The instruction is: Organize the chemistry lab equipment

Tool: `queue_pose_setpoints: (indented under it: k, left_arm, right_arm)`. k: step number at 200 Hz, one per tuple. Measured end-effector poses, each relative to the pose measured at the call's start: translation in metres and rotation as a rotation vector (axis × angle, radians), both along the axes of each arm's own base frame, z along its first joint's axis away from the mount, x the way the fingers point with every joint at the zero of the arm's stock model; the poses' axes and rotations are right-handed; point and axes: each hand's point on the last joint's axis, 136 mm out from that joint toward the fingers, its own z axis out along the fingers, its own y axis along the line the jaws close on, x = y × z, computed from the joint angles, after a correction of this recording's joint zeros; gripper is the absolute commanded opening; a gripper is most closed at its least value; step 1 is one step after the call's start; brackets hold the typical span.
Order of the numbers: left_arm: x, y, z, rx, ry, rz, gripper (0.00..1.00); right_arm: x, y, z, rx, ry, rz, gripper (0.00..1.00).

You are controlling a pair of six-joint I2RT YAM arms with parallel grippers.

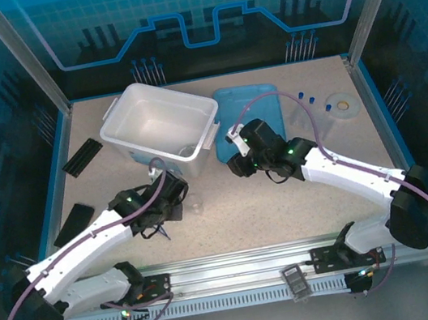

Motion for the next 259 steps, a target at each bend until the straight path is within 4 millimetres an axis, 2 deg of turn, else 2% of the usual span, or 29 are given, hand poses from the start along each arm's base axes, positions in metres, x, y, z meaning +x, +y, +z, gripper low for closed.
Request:
queue_pose_setpoints:
  k: [31, 54, 84, 108, 134, 169, 224, 259]
  left_arm:
    - [0.008, 0.001, 0.037, 0.011, -0.058, -0.012, 0.26]
    - [0.016, 0.001, 0.073, 0.014, -0.124, -0.027, 0.26]
    - [0.035, 0.003, 0.116, 0.021, -0.201, -0.034, 0.25]
    - [0.054, 0.007, 0.140, 0.034, -0.245, -0.029, 0.25]
    - [0.078, 0.014, 0.158, 0.049, -0.278, -0.012, 0.24]
    - [0.116, 0.016, 0.157, 0.074, -0.281, -0.004, 0.24]
    - [0.170, 0.008, 0.119, 0.096, -0.209, -0.024, 0.25]
    - [0.194, -0.002, 0.105, 0.093, -0.185, -0.078, 0.25]
  right_arm:
    - [-0.003, -0.001, -0.003, 0.003, 0.006, 0.005, 0.45]
    - [-0.006, -0.004, -0.007, 0.002, 0.013, 0.006, 0.45]
    - [-0.006, -0.007, -0.008, 0.004, 0.016, 0.001, 0.45]
    - [-0.004, -0.010, -0.006, 0.013, 0.013, -0.007, 0.45]
    - [-0.003, -0.012, -0.002, 0.025, 0.008, -0.008, 0.45]
    - [-0.004, -0.012, 0.001, 0.034, 0.005, -0.005, 0.45]
    - [-0.004, -0.013, 0.004, 0.038, 0.002, -0.010, 0.45]
    - [-0.006, -0.015, 0.007, 0.042, 0.001, -0.012, 0.45]
